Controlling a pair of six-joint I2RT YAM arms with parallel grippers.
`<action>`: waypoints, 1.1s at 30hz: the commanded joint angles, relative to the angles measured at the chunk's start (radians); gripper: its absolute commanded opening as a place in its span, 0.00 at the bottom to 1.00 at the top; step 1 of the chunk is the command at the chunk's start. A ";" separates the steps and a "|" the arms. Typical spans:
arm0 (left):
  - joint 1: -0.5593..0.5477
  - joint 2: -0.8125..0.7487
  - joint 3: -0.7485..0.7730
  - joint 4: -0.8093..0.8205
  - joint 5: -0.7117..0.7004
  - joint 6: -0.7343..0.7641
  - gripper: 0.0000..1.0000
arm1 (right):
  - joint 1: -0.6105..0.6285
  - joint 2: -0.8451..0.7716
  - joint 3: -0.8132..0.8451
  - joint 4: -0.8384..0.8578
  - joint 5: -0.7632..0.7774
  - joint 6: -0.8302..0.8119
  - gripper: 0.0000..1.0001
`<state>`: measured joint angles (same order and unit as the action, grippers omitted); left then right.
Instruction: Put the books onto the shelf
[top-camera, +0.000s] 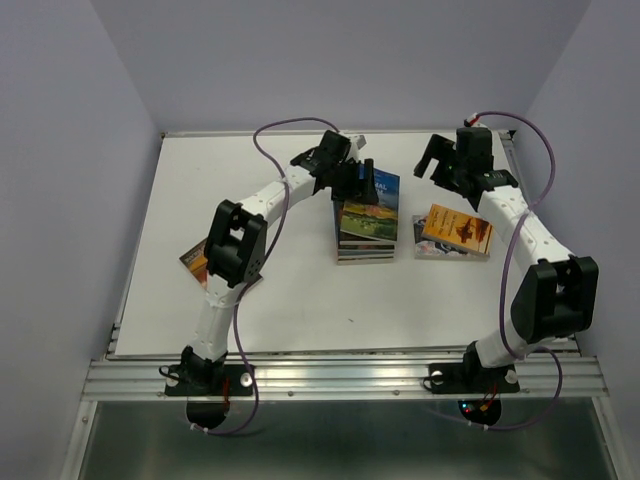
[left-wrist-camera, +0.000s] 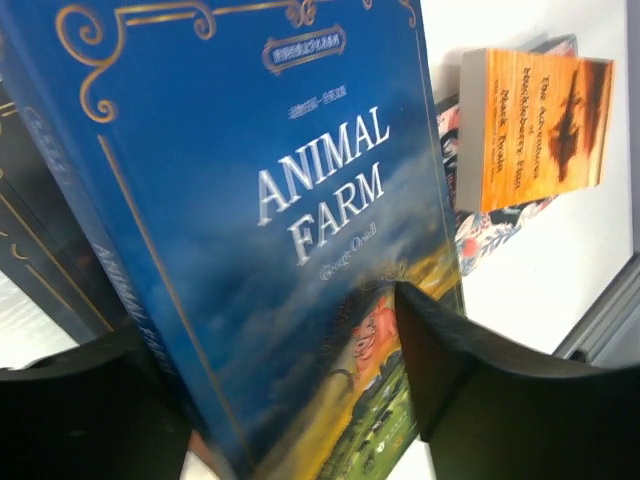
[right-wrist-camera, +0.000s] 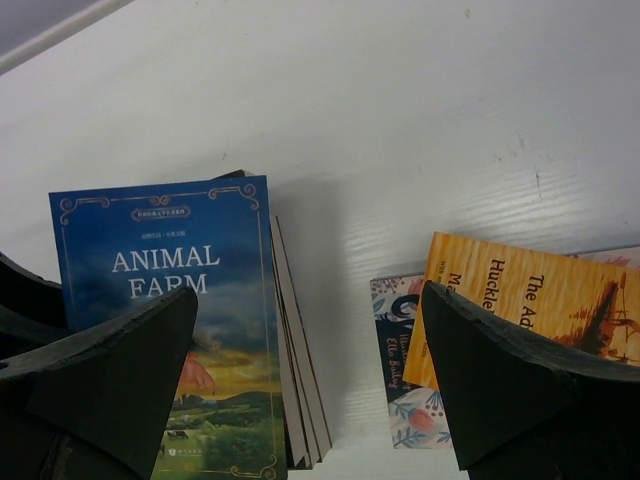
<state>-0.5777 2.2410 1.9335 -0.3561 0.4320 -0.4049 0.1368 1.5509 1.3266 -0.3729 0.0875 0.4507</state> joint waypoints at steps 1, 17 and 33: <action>0.001 -0.040 0.047 -0.128 -0.160 0.044 0.84 | -0.008 0.005 -0.001 0.052 -0.017 0.008 1.00; 0.006 -0.168 -0.030 -0.196 -0.397 -0.032 0.83 | -0.008 0.055 0.002 0.042 -0.058 -0.024 1.00; 0.315 -0.676 -0.632 -0.023 -0.484 -0.219 0.99 | -0.008 0.299 0.123 -0.064 -0.040 -0.142 1.00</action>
<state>-0.3172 1.6562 1.4017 -0.4053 0.0139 -0.5636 0.1368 1.8370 1.3788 -0.4309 0.0517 0.3386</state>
